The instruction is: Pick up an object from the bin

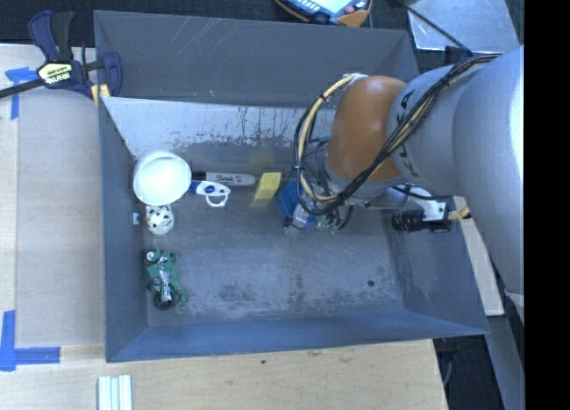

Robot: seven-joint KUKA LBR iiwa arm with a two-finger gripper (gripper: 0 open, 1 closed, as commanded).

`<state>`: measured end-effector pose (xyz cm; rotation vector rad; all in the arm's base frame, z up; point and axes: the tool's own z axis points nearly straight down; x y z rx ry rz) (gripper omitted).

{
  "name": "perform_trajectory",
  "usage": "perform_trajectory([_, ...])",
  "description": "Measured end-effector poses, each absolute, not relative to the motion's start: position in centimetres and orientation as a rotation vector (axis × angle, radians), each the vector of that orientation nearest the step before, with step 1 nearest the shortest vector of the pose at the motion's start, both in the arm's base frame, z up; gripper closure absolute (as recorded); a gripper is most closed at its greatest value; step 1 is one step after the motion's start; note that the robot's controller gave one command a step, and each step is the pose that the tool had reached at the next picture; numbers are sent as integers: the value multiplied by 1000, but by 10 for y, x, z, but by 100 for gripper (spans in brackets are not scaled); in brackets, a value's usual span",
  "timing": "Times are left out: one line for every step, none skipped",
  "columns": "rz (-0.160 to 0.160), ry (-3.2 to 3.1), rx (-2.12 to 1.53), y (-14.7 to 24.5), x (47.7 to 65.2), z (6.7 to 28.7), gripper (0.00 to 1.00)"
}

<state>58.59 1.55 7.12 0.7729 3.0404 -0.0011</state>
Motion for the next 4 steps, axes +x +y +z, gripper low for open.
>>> perform_trajectory([-1,3040,773,16,586,71,100])
perform_trajectory([-1,3040,773,16,586,71,100])
perform_trajectory([-1,3041,773,16,586,71,100])
perform_trajectory([-1,3041,773,16,586,71,100])
